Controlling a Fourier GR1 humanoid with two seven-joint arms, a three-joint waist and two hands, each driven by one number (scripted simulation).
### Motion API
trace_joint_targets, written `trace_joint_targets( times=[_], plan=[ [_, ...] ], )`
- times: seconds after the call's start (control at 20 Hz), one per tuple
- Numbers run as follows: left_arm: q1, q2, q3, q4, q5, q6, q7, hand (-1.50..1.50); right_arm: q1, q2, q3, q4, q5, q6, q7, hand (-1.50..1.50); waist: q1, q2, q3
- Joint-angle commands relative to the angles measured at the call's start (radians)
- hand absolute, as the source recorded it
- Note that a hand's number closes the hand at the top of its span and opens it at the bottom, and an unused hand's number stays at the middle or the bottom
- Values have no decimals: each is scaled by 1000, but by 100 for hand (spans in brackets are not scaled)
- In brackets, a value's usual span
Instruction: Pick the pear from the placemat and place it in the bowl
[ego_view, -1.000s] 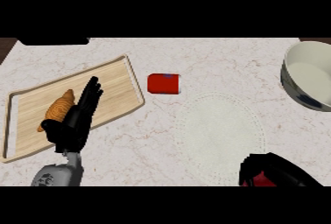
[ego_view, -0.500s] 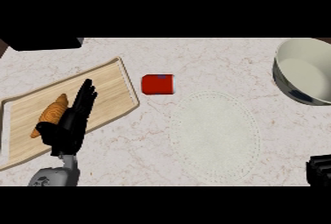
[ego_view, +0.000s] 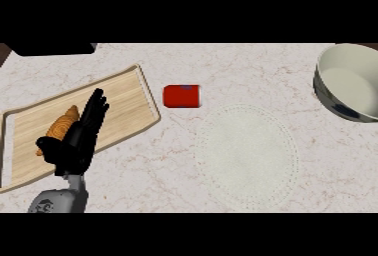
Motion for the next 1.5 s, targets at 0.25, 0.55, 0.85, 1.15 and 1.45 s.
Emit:
trace_joint_targets(
  times=[0.25, 0.55, 0.85, 1.15, 1.45],
  plan=[
    [-37, -27, -29, -12, -15, 13, 37, 0, -15, -158, -202, 132, -254, 243, 23, 150, 34, 6, -1],
    [-41, -35, -41, 110, -38, -9, -89, 0, -179, -261, -122, 262, -326, 198, 176, 150, 65, 18, -1],
    [-42, -59, -63, 59, -36, -2, -37, 0, -406, -237, 77, 301, -56, -24, 187, 150, 88, 19, 0],
    [-25, -47, -78, 60, -52, -19, -75, 0, -532, -170, 234, 458, 278, -187, 21, 150, 117, 27, 1],
    [-42, -47, -59, 42, -33, -18, -15, 0, -775, -68, 383, 720, 433, -251, -35, 150, 103, 22, 0]
  ],
)
